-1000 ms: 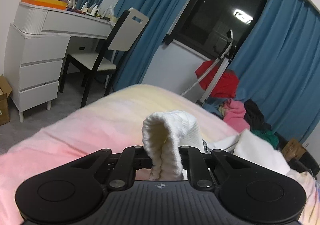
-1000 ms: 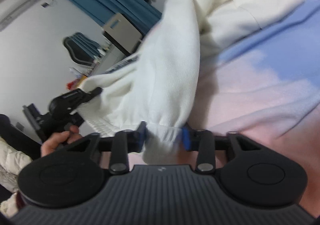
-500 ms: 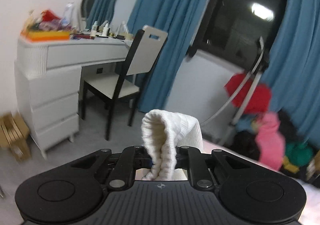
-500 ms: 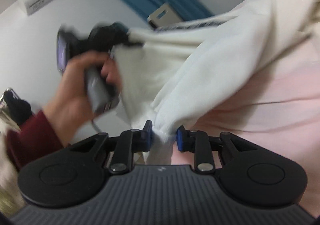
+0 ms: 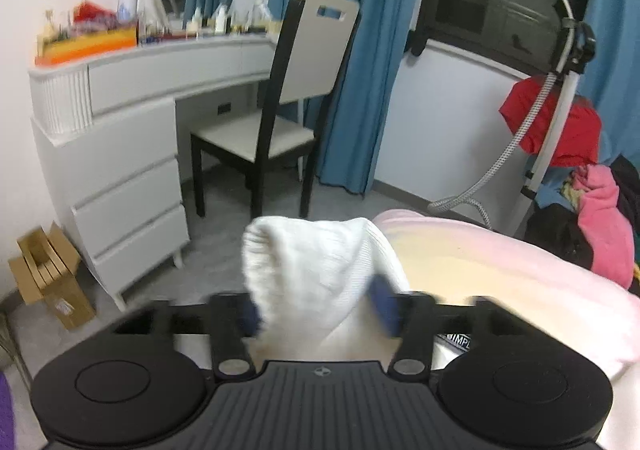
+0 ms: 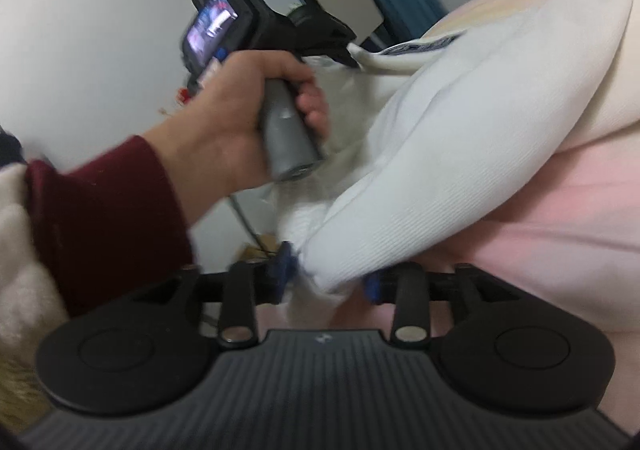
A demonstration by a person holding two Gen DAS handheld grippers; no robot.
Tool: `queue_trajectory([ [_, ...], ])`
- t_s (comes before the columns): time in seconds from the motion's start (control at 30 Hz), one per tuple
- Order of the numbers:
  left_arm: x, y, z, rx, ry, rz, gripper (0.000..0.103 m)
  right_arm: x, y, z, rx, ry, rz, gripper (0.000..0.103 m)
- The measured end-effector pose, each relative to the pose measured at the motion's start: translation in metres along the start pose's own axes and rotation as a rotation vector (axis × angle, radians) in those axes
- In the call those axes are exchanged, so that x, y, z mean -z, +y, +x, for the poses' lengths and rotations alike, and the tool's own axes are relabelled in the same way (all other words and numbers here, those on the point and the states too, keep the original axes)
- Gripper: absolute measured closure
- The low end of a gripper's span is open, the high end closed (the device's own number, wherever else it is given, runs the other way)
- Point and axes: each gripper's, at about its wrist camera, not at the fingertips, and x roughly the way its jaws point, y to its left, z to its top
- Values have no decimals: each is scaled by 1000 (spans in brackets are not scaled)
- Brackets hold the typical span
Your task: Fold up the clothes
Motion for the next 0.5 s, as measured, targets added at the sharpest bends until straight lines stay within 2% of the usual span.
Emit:
queue_trajectory([
  [0.03, 3, -2, -12, 5, -3, 9, 14, 0, 4, -8, 29, -14, -29, 38],
  [0.07, 6, -4, -24, 11, -6, 19, 12, 5, 2, -17, 39, -24, -46, 29],
  [0.2, 28, -11, -81, 53, -21, 42, 6, 4, 10, -63, 64, -49, -76, 28],
  [0.33, 67, -26, -141, 124, -58, 82, 5, 4, 24, -119, 165, -116, -210, 28],
  [0.5, 120, -75, -199, 236, -63, 160, 5, 6, 8, -191, 302, -148, -296, 28],
])
